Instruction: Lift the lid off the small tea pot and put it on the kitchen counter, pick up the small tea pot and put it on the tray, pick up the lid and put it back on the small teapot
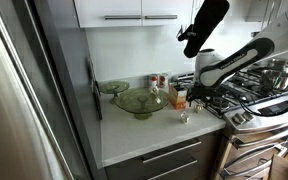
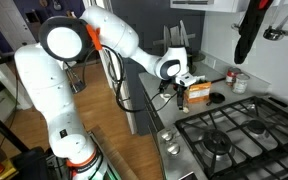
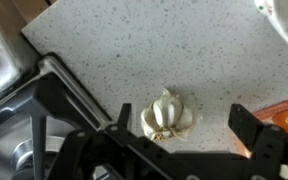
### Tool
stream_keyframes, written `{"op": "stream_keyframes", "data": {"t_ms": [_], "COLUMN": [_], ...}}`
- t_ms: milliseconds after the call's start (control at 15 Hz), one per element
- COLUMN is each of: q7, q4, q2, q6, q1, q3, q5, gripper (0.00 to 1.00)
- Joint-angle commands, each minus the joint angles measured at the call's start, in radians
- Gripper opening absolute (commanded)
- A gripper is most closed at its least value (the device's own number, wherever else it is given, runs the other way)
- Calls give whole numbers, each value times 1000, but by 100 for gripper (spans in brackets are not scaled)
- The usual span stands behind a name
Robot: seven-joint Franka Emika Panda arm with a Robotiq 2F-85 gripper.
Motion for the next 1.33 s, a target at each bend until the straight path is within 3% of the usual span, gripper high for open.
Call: {"op": "stream_keyframes", "data": {"t_ms": [0, 667, 800, 1133, 1200, 1267], "q7": [17, -85, -107, -162, -177, -184], "q4": [-50, -73, -65, -51, -49, -48], "q2": [-69, -86, -67, -22, -16, -10], "q6": [-17, -10, -11, 22, 28, 35], "q1": [19, 63, 66, 68, 69, 70], "q3": [9, 98, 102, 100, 100, 100], "q5": [7, 228, 228, 205, 209, 203], "gripper": [100, 100, 100, 83, 88, 87]}}
